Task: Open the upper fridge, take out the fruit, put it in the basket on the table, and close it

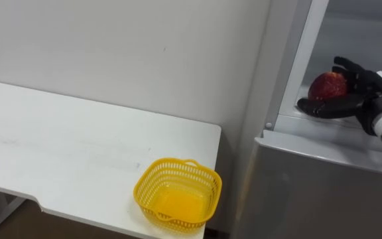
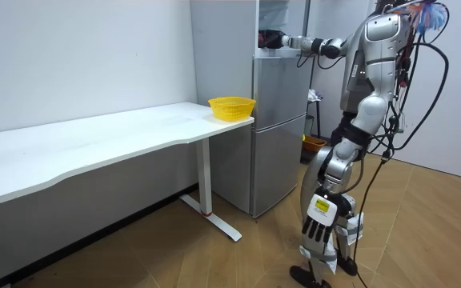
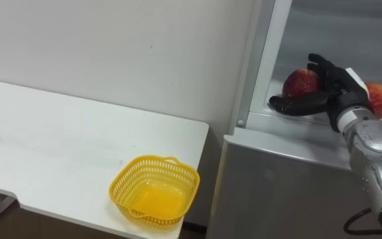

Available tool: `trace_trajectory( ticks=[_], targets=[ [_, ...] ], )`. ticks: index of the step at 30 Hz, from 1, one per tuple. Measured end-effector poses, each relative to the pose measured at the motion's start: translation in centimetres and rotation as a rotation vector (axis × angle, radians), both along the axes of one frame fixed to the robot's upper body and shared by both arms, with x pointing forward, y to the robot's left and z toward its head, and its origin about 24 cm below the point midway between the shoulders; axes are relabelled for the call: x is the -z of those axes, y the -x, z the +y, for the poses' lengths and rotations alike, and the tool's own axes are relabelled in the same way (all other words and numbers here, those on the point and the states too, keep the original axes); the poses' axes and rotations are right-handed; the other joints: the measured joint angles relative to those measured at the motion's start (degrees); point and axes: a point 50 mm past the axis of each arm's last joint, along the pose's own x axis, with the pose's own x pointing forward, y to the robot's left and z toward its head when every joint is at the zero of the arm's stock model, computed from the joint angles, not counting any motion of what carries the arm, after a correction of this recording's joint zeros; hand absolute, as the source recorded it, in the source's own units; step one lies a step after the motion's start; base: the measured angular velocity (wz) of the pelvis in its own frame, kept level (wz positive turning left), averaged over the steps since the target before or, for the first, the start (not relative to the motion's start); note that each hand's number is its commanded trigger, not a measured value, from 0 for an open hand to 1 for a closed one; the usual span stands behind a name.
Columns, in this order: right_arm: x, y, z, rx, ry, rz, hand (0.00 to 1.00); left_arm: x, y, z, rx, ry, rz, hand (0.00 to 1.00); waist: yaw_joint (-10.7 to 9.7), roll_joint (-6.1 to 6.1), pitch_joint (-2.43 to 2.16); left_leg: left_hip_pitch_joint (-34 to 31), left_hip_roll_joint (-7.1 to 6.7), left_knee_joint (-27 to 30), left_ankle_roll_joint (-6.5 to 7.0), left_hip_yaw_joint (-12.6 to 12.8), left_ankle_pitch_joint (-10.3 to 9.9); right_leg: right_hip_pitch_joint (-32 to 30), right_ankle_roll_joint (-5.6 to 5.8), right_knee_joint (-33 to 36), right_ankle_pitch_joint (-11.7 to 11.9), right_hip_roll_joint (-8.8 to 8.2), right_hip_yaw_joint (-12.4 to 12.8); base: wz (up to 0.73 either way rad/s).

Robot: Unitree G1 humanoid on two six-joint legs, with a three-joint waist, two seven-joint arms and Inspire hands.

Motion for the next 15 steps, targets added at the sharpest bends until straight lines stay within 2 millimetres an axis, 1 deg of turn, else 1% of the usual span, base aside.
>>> trace_trajectory(
  ticks=[4,5,13,15],
  targets=[
    [0.19,-0.01,0.01,-0.014,0.003,0.022,1.0,-0.01,-0.06,0.04,-0.004,-0.003,0.008,0.0,0.1,0.06,0.08,0.6,0.04,-0.2,-0.01,0.0,0.0,0.4,0.0,0.0,0.0,0.02,0.0,0.0],
    [0.2,-0.01,0.0,-0.013,0.016,0.025,1.0,-0.01,-0.13,0.04,-0.004,-0.002,0.008,0.0,0.1,-0.03,0.03,0.6,0.04,-0.2,-0.01,0.0,0.0,0.4,0.0,0.0,0.0,0.03,0.0,0.0],
    [-0.06,-0.11,0.07,-0.016,0.025,0.025,1.0,-0.02,-0.43,0.04,-0.002,-0.001,0.001,0.0,0.1,-0.08,0.0,0.6,0.02,-0.2,-0.01,0.0,0.0,0.5,0.0,0.0,0.0,0.02,0.0,0.0],
    [-0.11,-0.11,0.07,-0.015,0.025,0.023,1.0,-0.03,-0.63,0.03,0.002,-0.002,-0.003,0.0,0.2,0.01,0.05,0.7,0.02,-0.2,0.0,0.1,0.0,0.5,0.0,0.0,0.0,-0.01,0.1,0.0]
  ],
)
